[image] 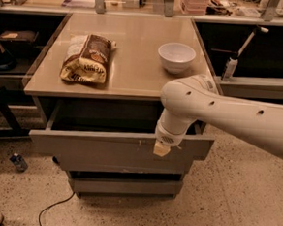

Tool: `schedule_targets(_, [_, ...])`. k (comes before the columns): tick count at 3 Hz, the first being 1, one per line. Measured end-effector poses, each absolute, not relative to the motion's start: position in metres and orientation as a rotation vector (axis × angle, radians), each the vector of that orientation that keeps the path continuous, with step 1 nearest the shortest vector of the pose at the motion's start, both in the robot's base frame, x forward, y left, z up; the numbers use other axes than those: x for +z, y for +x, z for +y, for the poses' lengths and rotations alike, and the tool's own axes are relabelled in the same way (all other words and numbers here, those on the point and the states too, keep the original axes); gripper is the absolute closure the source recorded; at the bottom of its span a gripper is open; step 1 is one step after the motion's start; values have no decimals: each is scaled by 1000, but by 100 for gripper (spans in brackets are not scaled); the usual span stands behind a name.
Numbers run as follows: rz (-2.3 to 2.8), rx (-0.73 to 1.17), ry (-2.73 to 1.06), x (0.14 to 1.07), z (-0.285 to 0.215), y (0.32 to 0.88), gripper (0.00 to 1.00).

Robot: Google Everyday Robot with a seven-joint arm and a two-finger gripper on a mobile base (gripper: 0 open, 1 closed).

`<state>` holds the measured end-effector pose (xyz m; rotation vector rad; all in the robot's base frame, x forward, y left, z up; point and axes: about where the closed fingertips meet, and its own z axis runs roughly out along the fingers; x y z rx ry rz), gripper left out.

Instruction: Close top drawer

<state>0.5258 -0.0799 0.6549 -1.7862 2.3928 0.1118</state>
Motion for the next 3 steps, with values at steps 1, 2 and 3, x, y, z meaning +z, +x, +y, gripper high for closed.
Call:
schedule_targets(1, [2390,111,-1786,655,-79,527,81])
schedule_targets(2, [2390,111,-1786,655,-79,527,58])
schedule_targets(3, [2390,111,-1786,655,-79,527,35])
